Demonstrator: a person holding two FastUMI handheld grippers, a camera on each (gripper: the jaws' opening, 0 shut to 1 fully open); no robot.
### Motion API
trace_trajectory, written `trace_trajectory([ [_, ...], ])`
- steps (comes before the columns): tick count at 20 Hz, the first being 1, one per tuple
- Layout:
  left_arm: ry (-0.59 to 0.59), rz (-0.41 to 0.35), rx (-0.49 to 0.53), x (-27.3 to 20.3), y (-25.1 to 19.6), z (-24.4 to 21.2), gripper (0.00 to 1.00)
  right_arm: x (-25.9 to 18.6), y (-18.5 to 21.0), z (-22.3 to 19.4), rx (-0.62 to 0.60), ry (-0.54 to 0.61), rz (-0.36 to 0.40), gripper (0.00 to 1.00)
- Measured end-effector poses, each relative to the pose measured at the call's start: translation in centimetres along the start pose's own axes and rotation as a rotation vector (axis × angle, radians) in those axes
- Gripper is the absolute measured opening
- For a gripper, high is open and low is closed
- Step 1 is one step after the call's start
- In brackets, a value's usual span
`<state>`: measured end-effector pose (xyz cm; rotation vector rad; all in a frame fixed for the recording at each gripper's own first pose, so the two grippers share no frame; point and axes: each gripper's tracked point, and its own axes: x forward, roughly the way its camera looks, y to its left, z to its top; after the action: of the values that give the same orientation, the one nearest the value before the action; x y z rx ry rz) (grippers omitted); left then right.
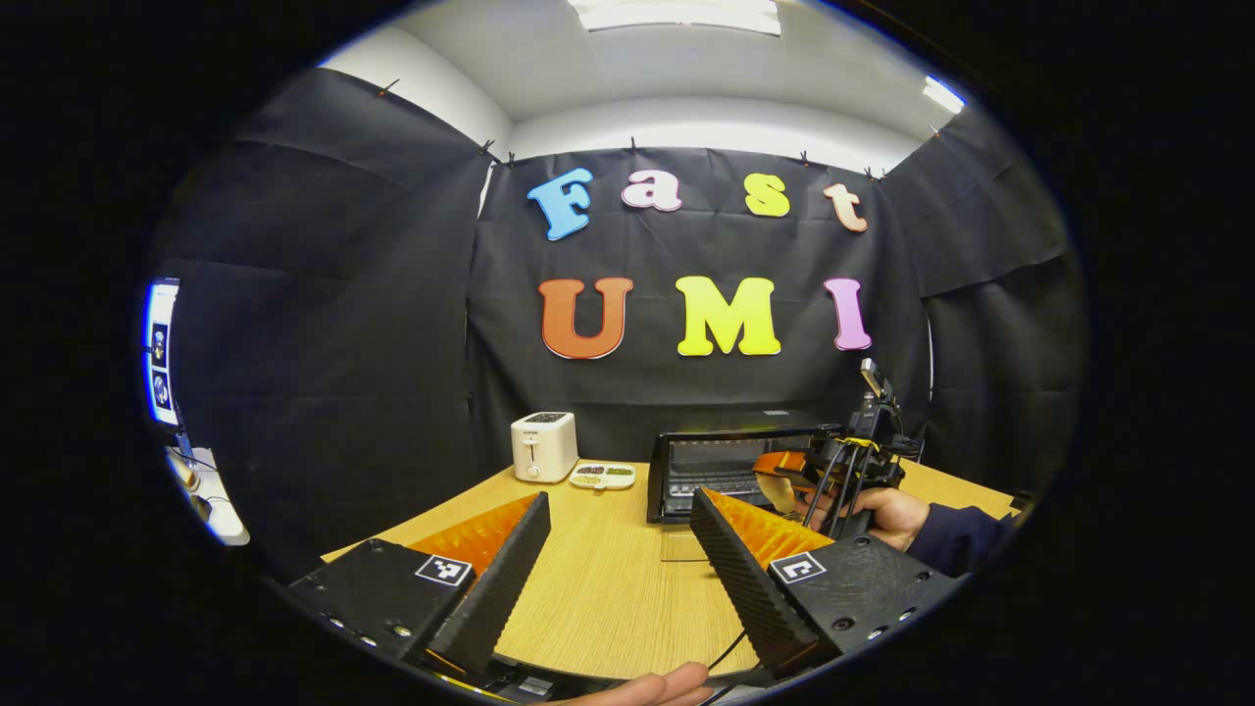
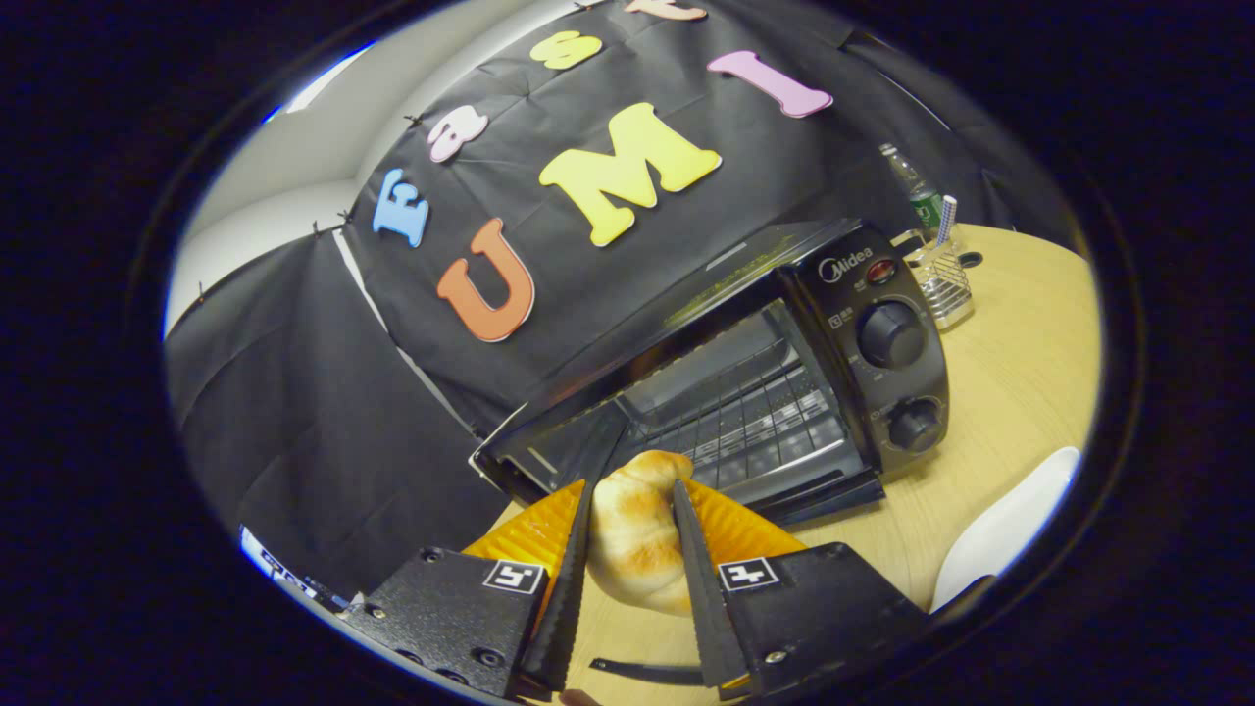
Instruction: Open the electric oven with the left hand, put the food in, and close the electric oven.
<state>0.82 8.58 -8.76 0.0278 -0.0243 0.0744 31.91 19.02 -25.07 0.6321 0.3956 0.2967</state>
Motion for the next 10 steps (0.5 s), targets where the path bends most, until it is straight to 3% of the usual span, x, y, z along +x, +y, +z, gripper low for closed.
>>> trace_trajectory([
  [5, 0.029, 0.040, 0.003, 1.3, 2.4, -1.3, 0.94, 4.5, -0.3, 0.5, -0.151, -0.030, -0.088, 0.53],
  [10, 0.073, 0.052, 0.009, 2.1, 3.2, -2.0, 0.95, 7.6, -0.2, 1.4, -0.246, -0.028, -0.138, 0.50],
])
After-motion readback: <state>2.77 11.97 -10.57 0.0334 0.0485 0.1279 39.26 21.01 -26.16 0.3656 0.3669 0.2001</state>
